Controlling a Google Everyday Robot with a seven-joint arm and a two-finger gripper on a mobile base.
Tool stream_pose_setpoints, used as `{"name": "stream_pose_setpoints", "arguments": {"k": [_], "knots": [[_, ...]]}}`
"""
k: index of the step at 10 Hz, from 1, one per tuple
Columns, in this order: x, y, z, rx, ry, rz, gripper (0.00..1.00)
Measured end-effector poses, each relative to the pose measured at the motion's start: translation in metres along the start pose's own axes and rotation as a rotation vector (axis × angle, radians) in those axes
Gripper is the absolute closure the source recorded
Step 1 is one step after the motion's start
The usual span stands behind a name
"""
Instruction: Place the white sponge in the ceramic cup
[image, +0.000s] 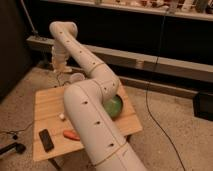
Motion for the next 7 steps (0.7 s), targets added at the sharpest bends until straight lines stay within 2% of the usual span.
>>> {"name": "stream_pose_setpoints", "arguments": {"k": [7], "knots": [[0.0028,0.0015,0.0016,0.002,0.001,-0.004,0.98]]}}
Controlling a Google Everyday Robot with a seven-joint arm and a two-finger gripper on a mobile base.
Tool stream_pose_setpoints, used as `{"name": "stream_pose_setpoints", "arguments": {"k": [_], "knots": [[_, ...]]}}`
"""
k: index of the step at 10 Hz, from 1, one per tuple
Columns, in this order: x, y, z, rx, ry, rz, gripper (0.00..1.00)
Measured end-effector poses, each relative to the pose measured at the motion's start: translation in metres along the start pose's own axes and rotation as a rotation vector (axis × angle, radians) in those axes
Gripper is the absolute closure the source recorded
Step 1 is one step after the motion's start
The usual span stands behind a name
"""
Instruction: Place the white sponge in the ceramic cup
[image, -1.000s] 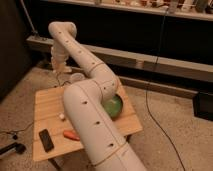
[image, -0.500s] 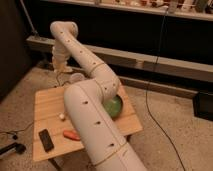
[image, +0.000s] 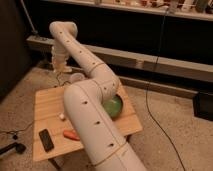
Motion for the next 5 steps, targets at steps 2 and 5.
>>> {"name": "stream_pose_setpoints", "arguments": {"k": [2,5], "knots": [[0.000,-0.001,0.000,0.002,-0.001,0.000,0.98],[0.005,-0.031,-0.007,0.116,-0.008,-0.028,0.98]]}}
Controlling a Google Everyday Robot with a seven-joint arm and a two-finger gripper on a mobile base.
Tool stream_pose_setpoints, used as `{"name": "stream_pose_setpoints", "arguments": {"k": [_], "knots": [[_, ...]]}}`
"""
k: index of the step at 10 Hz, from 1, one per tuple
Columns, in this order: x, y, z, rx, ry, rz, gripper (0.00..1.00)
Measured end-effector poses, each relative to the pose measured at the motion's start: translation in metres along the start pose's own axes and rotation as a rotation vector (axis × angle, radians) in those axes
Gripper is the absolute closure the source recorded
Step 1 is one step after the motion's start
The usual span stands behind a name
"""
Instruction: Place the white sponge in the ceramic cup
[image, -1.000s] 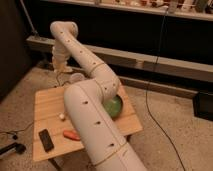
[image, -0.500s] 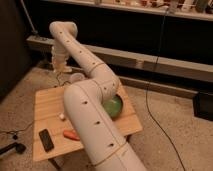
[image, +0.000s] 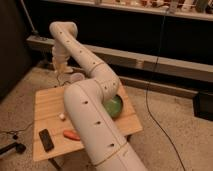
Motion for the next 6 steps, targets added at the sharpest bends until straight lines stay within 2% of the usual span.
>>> {"name": "stream_pose_setpoints", "arguments": {"k": [1,2,3,4,6], "knots": [[0.008,-0.010,-0.002,0.039,0.021,-0.008,0.98],[0.021,-0.026,-0.004,0.106,0.062,-0.017,0.98],[0.023,-0.032,-0.004,0.132,0.068,-0.018,0.98],[0.023,-0.035,-0.005,0.142,0.071,-0.018,0.98],[0.023,-0.029,-0.006,0.115,0.088,-0.004,0.98]]}}
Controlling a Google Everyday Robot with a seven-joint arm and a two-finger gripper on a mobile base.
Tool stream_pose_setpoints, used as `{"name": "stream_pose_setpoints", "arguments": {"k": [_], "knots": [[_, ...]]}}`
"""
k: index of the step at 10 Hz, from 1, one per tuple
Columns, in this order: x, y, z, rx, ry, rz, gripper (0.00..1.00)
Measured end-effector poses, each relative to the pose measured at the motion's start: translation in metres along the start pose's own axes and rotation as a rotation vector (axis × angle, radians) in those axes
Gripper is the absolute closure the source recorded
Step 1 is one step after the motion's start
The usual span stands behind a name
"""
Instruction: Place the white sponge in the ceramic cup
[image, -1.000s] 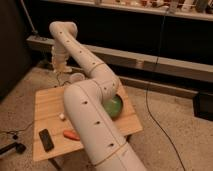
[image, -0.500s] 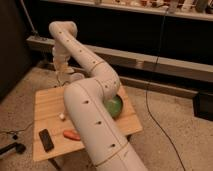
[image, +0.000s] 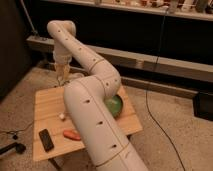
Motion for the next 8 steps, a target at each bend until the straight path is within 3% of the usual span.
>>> {"name": "stream_pose_setpoints", "arguments": {"k": [2,4,7,8], "knots": [[-0.011,0.017,0.003,-0.086,0.020,0.023,0.98],[-0.021,0.024,0.012,-0.126,0.028,0.025,0.98],[-0.032,0.022,0.022,-0.131,0.030,0.028,0.98],[-0.035,0.017,0.024,-0.113,0.024,0.030,0.98]]}}
